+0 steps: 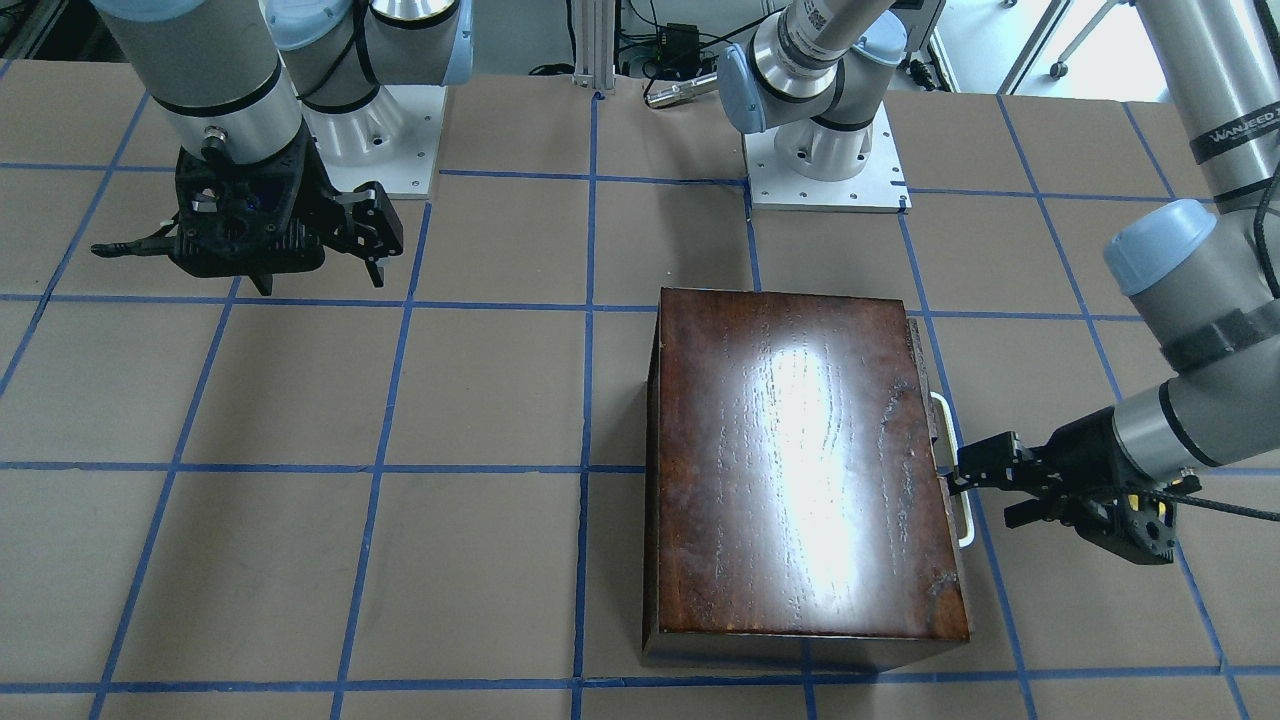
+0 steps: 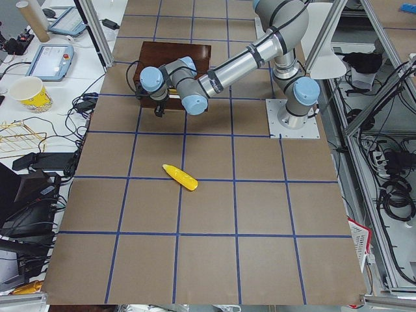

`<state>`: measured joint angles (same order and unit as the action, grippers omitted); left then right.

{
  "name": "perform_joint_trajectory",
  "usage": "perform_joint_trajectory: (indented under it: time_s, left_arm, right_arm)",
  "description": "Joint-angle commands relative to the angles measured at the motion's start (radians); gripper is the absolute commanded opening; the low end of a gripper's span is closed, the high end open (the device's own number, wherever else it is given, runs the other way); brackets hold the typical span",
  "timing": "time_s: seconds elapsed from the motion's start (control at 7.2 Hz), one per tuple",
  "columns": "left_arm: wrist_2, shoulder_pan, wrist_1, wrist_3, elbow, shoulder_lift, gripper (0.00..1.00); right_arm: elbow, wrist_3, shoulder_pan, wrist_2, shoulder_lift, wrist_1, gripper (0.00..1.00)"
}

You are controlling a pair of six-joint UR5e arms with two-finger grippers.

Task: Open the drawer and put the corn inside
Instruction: 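Lower the left gripper onto the white drawer handle and grasp it, then pull the drawer handle outward with the left gripper to open drawer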

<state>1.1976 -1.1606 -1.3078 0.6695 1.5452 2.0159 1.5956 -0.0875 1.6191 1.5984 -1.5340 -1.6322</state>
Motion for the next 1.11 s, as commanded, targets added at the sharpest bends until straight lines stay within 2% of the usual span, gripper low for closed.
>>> perform_joint_trajectory:
  time_s: [0.0,0.69,0.97]
  left_arm:
    - [0.003,0.013,0.002,-0.001,-0.001,0.0,1.0]
    - [0.01,0.021,0.005,-0.004,-0.007,-0.003,1.0]
    - [0.04,0.021,0.005,-0.002,-0.01,-0.002,1.0]
  right_arm:
    - [0.0,0.0,0.002,0.0,0.0,0.0,1.0]
    - [0.0,0.0,-0.001,0.0,0.0,0.0,1.0]
    - [0.0,0.0,0.002,0.0,0.0,0.0,1.0]
